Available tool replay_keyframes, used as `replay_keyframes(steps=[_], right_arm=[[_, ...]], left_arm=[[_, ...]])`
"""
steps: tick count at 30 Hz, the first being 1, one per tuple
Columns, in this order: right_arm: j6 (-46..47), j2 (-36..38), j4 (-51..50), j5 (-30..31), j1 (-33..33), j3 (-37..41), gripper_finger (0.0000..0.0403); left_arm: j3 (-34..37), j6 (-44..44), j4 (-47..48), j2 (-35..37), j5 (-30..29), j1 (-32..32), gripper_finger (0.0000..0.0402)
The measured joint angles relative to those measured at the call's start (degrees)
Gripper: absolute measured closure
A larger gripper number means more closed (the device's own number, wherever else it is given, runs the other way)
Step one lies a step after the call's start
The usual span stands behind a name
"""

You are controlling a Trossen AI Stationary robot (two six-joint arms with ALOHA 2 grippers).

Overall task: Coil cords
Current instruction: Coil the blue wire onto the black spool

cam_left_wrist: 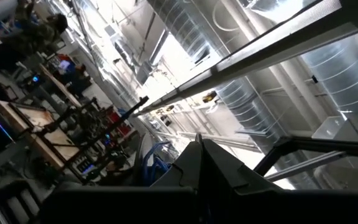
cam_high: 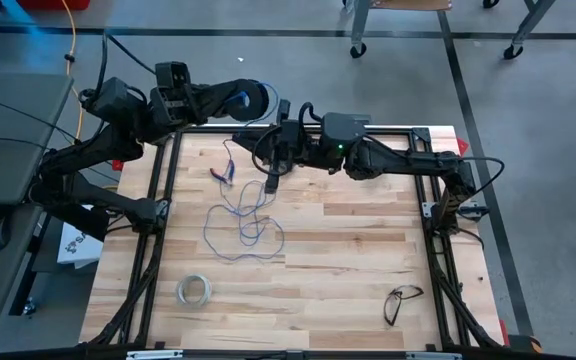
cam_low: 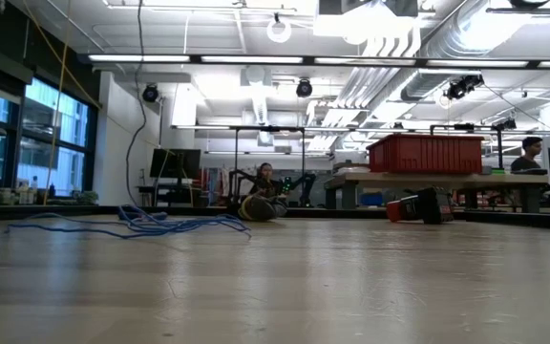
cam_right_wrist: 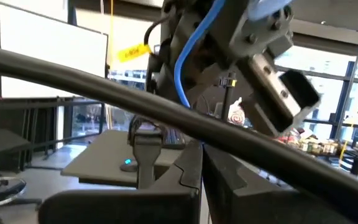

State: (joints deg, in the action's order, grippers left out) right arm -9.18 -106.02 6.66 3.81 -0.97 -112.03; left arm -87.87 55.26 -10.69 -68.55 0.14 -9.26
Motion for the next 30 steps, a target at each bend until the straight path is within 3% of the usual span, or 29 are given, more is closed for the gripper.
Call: replay_keyframes(steps=[10,16,23,30], right_arm=[[0.17,-0.01,1.61,-0.37,0.31,0.0,0.0403],[0.17,-0.02,2.0,0.98,-0.91,0.0,0.0403],[-0.08,-0.02,2.65,-0.84,-1.84,0.02,0.0403],[0.21,0.37,2.21,-4.17,-1.93,-0.61,0.0403]], left_arm=[[0.01,-1.15,-0.09,-1.32,-0.97,0.72,0.0402],[0.0,3.74,-1.06,-2.35,-0.62,1.74,0.0402],[-0.16,6.39,-1.37,-3.96,0.36,4.98,0.0402],[-0.07,2.85,1.81,-1.65,-0.97,6.84,0.0401]])
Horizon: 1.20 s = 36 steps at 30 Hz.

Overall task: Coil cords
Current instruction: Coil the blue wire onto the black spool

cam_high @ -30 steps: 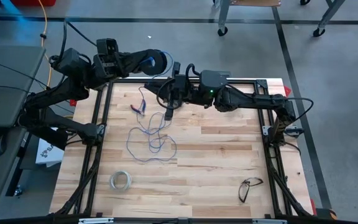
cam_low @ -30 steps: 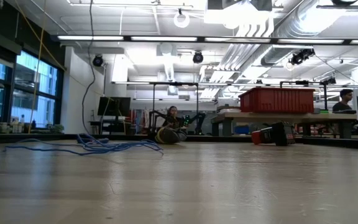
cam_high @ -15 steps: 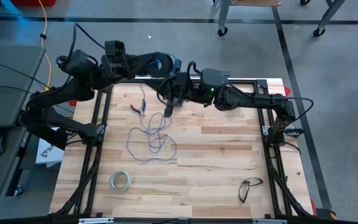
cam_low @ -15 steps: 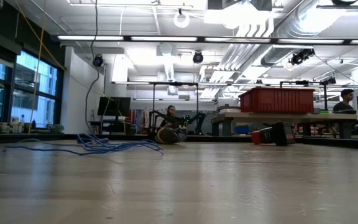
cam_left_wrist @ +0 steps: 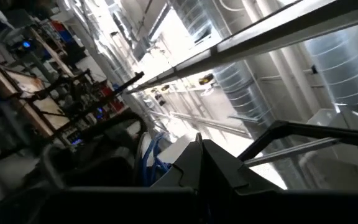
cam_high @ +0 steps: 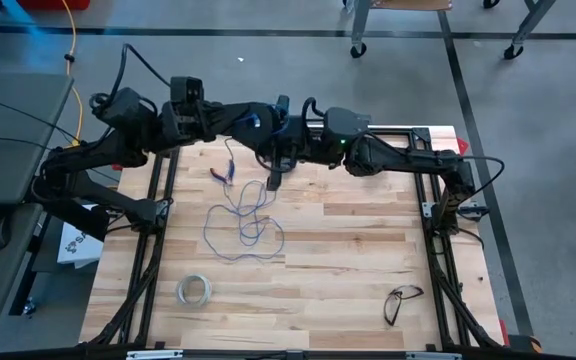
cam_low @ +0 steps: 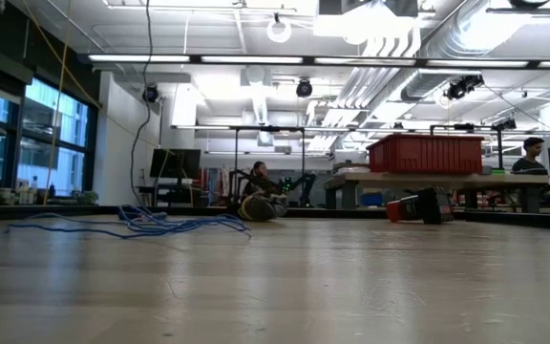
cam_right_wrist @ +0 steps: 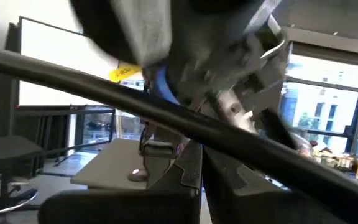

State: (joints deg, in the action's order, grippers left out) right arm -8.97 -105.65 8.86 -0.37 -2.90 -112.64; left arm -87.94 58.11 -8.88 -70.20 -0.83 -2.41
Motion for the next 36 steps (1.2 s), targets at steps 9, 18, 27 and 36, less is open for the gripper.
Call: replay_keyframes(steps=[9,18,27,36], right_arm=[[-0.11,0.58,0.14,0.43,0.17,-3.87,0.0403],[-3.44,0.72,-0.02,-0.33,-0.6,-3.96,0.0403],[-5.7,3.95,-5.05,-0.11,-5.47,-4.0,0.0403],[-7.61,8.82,-16.69,-0.7,-10.71,-3.98,0.0403]], left_arm=[[0.08,0.24,2.06,0.67,-1.23,1.63,0.0402],[0.06,3.4,4.63,0.09,0.76,2.8,0.0402],[0.21,-2.76,20.21,2.99,-2.92,7.03,0.0402],[0.15,-17.6,31.86,5.49,-8.69,6.03,0.0401]])
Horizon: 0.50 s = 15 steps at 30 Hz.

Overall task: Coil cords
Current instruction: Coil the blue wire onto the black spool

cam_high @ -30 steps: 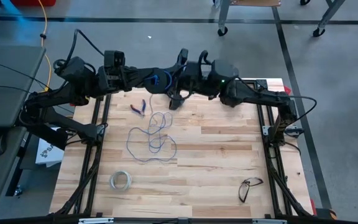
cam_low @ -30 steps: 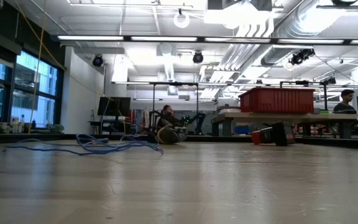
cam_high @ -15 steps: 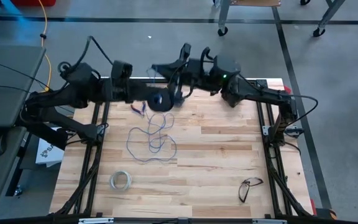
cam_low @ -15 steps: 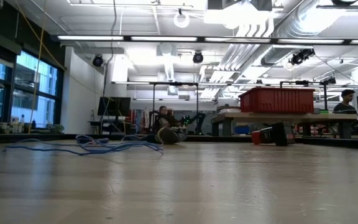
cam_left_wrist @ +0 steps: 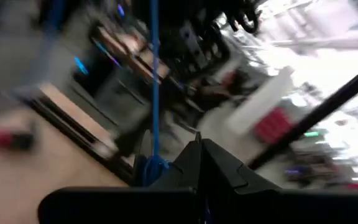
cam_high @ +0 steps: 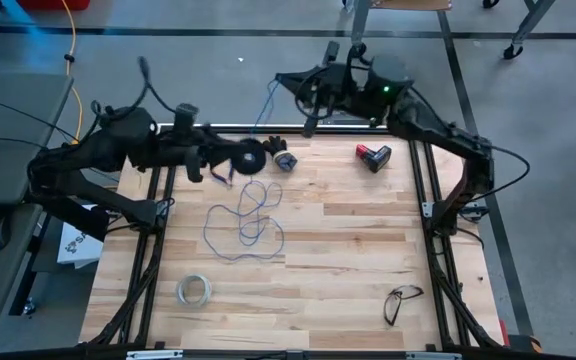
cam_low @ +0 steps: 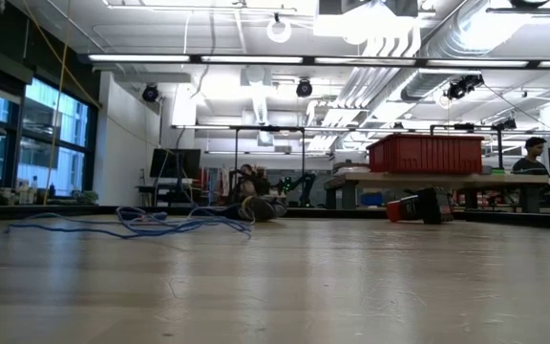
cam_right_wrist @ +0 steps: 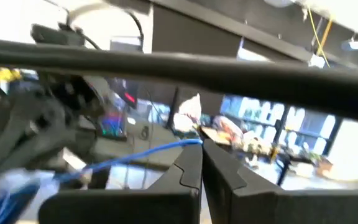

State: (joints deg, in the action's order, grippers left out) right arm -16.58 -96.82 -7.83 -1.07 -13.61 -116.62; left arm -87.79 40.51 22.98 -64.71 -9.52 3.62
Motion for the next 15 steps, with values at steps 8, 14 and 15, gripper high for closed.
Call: replay_keyframes(steps=[8,14,15], right_arm=[[2.98,3.81,-12.11,0.83,-0.67,-0.01,0.0403],[7.54,3.81,-16.67,0.17,0.16,0.02,0.0403],[8.07,3.87,-16.72,-0.01,0.47,0.02,0.0403]], left_arm=[[0.0,-34.12,-9.87,1.68,-11.16,-4.11,0.0402],[0.0,-49.98,-25.66,1.48,-4.21,-5.68,0.0401],[0.0,-51.13,-27.67,1.23,-4.09,-5.91,0.0401]])
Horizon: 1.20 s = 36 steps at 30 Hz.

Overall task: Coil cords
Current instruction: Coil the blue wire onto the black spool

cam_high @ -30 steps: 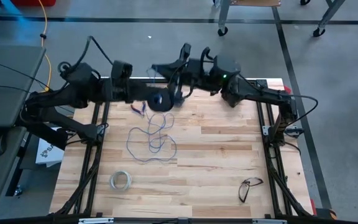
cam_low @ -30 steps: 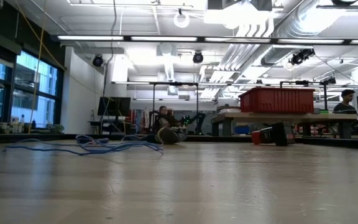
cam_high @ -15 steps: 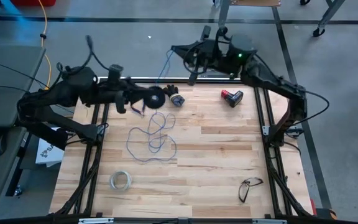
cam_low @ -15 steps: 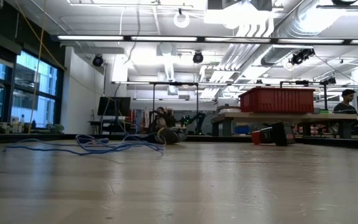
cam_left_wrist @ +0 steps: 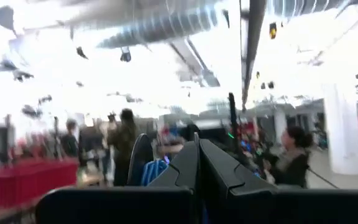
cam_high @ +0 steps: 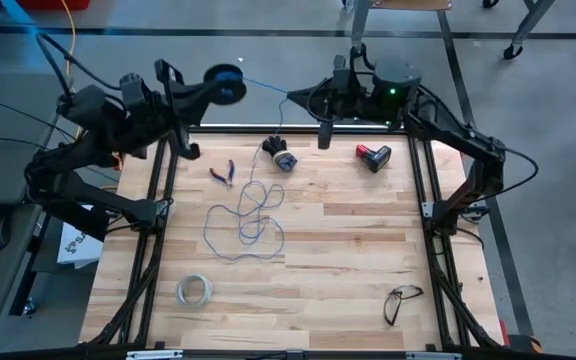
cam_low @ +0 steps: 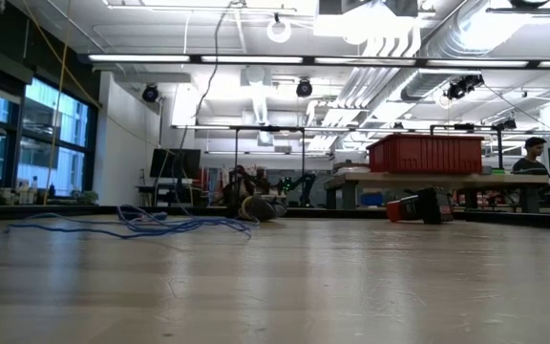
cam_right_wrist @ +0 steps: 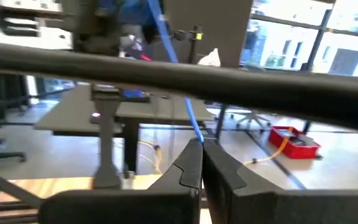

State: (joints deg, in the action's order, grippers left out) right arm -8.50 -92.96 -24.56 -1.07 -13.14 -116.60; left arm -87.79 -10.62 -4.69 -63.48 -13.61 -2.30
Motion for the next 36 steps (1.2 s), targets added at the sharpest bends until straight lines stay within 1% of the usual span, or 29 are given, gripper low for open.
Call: replay_keyframes(steps=[3,6,8,11,14,15,18,21,23,26,28,32,36], right_arm=[[1.69,-0.43,0.0,-0.43,1.04,0.06,0.0403],[2.56,-1.16,-0.75,0.48,1.87,0.24,0.0403],[3.64,-1.47,-1.49,2.32,2.14,0.24,0.0401],[5.85,-2.0,-1.92,2.51,2.33,0.22,0.0384],[10.17,-3.26,-1.68,0.09,2.36,0.22,0.0346],[12.01,-3.67,-1.58,-0.85,2.54,0.22,0.0329],[16.33,-5.24,-1.66,-1.21,3.47,0.22,0.0272],[16.31,-7.22,-2.3,-1.79,4.62,0.22,0.022],[16.03,-8.28,-2.56,-3.37,5.06,0.24,0.0198],[16.38,-9.16,-2.37,-6.47,5.38,0.24,0.0189],[14.74,-9.8,-2.85,-5.45,5.43,0.24,0.0188],[11.26,-11.55,-2.46,-1.37,5.68,0.24,0.0187],[10.47,-12.66,0.6,-1.41,5.68,0.24,0.0187]], left_arm=[[0.02,-2.41,-3.86,-0.45,0.58,-0.91,0.0401],[-0.1,-2.92,-8.27,-0.77,3.94,-1.94,0.0402],[-0.11,-1.99,-11.26,-1.58,6.28,-2.67,0.0402],[-0.08,-0.73,-14.85,-2.91,9.09,-3.05,0.0401],[0.0,-0.56,-17.08,-3.77,10.09,-3.05,0.0401],[-0.03,-0.5,-18.57,-4.07,10.26,-3.05,0.0401],[-0.11,0.44,-20.08,-4.43,11.47,-3.05,0.0401],[-0.07,1.09,-19.9,-4.92,12.12,-3.05,0.0401],[0.0,1.42,-19.69,-4.96,12.14,-3.05,0.0401],[-0.07,2.72,-21.29,-4.71,12.12,-3.05,0.0401],[-0.11,3.96,-21.76,-4.66,12.14,-3.05,0.0401],[-0.09,5.03,-21.68,-4.81,12.16,-3.05,0.0402],[-0.09,5.48,-21.98,-4.77,12.15,-3.05,0.0402]])
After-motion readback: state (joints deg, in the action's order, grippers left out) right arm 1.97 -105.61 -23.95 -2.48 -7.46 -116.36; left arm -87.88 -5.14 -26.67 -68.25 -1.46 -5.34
